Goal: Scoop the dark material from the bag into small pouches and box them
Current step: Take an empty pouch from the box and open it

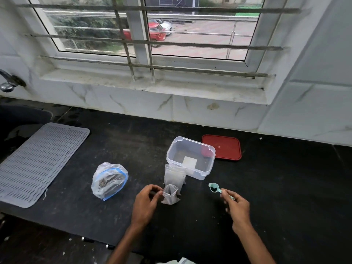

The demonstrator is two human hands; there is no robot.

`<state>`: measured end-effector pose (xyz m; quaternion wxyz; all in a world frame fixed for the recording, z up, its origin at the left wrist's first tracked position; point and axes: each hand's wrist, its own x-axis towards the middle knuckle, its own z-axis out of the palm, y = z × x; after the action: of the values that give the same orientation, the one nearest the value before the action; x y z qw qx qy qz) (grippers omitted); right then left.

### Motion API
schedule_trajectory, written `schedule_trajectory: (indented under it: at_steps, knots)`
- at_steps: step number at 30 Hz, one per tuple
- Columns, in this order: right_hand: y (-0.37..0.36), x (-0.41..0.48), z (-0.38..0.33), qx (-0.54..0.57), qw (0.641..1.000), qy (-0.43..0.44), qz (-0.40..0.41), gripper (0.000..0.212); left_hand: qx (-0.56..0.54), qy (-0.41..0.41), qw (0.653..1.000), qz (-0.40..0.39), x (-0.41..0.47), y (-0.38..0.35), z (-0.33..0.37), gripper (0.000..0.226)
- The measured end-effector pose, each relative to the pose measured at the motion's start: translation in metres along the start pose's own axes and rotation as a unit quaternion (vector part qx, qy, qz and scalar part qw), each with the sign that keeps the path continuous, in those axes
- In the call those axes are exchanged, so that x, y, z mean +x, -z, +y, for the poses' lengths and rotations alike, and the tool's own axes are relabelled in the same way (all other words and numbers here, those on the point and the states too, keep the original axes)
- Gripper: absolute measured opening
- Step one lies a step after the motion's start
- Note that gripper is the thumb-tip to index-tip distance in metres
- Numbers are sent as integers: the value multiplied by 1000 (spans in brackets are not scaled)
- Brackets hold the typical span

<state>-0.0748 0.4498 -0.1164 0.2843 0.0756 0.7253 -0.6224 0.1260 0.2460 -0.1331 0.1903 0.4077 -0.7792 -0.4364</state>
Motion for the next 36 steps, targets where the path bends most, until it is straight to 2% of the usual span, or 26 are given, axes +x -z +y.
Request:
schedule_trajectory:
  at_steps: [6,14,17,20,24,26,31,36]
  knots:
    - [7,9,3,-11,1000,-12,-6,11,-13,7,1000,2,-5,-6,-1,11]
    - [-46,-33,-13,-93,978,109,-152,10,-25,-5,1000,-10,-12,-10,-3,19]
    - [-67,-36,-14,-166,954,177,-176,9,-17,-19,1000,-7,-14,-11,-4,20]
    - [-85,-37,-8,-281,911,236,-187,12,-7,-21,1000,-9,-15,-11,-2,19]
    - [-93,-38,2,-410,845,309,-147,21,-12,-18,1000,-1,-15,-10,-4,20]
    - [-94,-42,3,-433,830,325,-134,23,-15,-19,1000,0,-16,-8,-4,20]
    - [-95,-46,4,-428,840,316,-104,22,-15,-23,1000,-8,-16,-7,-3,22]
    - [-95,-47,7,-369,874,300,-101,19,-13,-27,999,-11,-17,-6,1,21]
